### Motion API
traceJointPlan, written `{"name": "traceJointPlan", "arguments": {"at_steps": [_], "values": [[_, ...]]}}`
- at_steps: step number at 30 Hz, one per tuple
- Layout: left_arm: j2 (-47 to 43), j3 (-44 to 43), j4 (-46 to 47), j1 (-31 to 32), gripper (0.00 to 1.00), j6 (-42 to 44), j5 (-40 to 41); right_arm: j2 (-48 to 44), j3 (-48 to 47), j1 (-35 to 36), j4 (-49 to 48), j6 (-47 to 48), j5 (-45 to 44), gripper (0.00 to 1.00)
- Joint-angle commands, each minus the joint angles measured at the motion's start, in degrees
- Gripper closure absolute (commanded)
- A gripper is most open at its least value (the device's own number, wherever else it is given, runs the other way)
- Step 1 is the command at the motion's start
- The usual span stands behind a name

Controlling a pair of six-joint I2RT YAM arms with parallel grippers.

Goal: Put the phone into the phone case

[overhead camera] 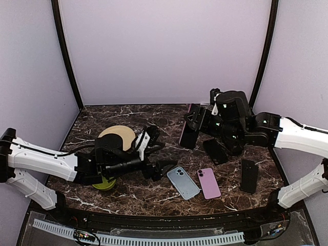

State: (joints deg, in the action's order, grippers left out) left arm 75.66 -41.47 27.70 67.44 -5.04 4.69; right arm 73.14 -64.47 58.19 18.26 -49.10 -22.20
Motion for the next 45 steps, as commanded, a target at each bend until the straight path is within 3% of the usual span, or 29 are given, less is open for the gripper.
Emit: {"name": "traceJointPlan", "arguments": {"at_steps": [1,3,6,10,15,21,23,26,28,31,32,40,45], "values": [[6.8,1.8,25.0,0.0,0.12,-0.9,1.1,-2.5,2.7,2.0,-11.2,-7.3,-5.5,0.92],[10.5,-0.6,28.1,0.0,0.12,-0.9,3.3,-2.8,3.0,2.6,-12.1,-8.0,-5.5,0.92],[14.5,-3.4,31.5,-0.1,0.26,-1.4,6.2,-2.5,2.6,3.6,-11.7,-8.3,-5.4,0.92],[17.0,-5.1,34.7,-0.1,0.44,-2.7,3.7,-3.0,3.4,4.1,-11.9,-8.8,-5.7,0.92],[18.8,-6.7,34.1,-0.1,0.56,-3.8,0.7,-2.8,3.7,4.2,-12.4,-8.7,-5.6,0.92],[19.0,-9.1,28.4,-0.3,0.94,-5.0,-1.4,-3.2,4.5,4.2,-13.2,-8.0,-4.3,0.93],[18.3,-9.1,26.7,-0.5,1.00,-5.9,-1.9,-4.0,5.3,4.2,-13.1,-7.6,-4.3,0.92],[17.6,-9.0,24.5,-1.0,1.00,-7.6,-3.2,-5.3,6.6,4.2,-13.1,-7.5,-4.5,0.90],[16.8,-8.7,23.3,-1.3,1.00,-8.4,-4.3,-5.8,6.9,4.2,-13.4,-5.4,-3.4,0.75],[14.0,-7.9,19.2,-2.3,1.00,-10.9,-5.4,-7.8,6.5,4.1,-10.3,1.8,-1.7,0.19],[12.5,-7.8,17.8,-2.7,1.00,-11.5,-6.4,-8.7,6.1,4.1,-7.8,5.1,-1.8,0.05],[2.1,-9.2,-6.8,-6.4,1.00,-12.2,-12.0,-17.9,5.9,3.1,13.6,48.4,2.2,0.02],[-1.6,-12.5,-19.4,-8.0,1.00,-13.3,-17.2,-22.5,6.3,5.5,12.5,80.3,7.3,0.01]]}}
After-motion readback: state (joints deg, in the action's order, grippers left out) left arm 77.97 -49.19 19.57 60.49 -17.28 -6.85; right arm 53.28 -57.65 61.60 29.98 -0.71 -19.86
